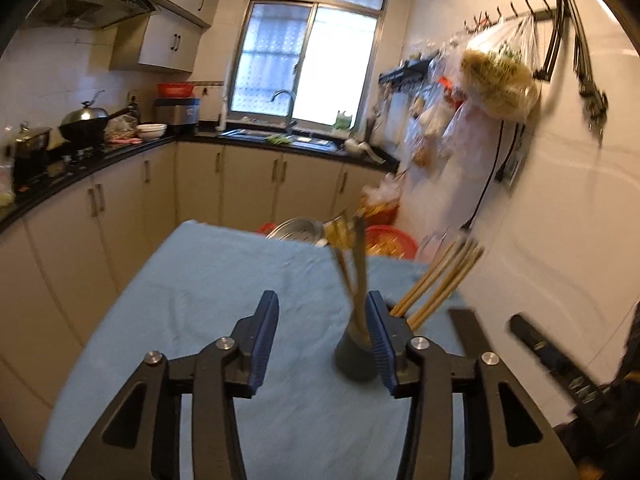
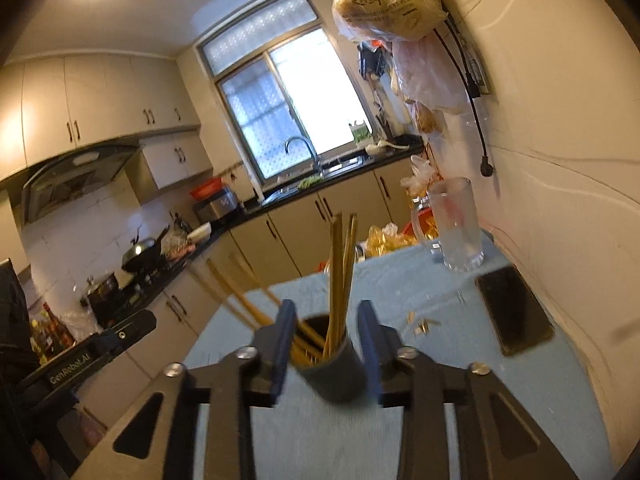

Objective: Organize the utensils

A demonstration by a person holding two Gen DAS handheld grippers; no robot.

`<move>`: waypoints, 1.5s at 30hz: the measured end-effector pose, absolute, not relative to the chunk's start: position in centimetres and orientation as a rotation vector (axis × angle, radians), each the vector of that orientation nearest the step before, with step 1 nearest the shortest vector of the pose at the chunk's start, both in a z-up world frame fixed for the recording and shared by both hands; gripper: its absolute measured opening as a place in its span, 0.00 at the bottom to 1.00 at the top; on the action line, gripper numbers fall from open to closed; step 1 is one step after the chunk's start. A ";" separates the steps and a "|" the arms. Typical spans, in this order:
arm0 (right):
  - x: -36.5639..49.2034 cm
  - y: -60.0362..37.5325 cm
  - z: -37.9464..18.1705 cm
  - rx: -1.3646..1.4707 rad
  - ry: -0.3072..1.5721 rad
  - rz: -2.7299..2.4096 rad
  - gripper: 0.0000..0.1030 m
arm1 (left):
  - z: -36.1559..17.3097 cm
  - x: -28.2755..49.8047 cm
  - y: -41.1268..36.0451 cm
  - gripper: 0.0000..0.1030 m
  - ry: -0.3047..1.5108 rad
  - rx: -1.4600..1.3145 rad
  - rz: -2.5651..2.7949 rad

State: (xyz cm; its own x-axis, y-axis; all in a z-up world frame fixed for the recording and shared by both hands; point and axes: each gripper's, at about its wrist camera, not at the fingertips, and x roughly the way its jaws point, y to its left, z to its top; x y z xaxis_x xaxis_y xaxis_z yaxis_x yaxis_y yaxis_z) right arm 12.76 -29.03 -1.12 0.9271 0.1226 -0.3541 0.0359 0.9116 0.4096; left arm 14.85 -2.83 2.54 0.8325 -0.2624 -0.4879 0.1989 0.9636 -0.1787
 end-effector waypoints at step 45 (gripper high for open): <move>1.7 -24.9 0.7 0.249 0.398 0.021 0.68 | 2.6 4.9 -1.3 0.70 0.593 0.046 -0.089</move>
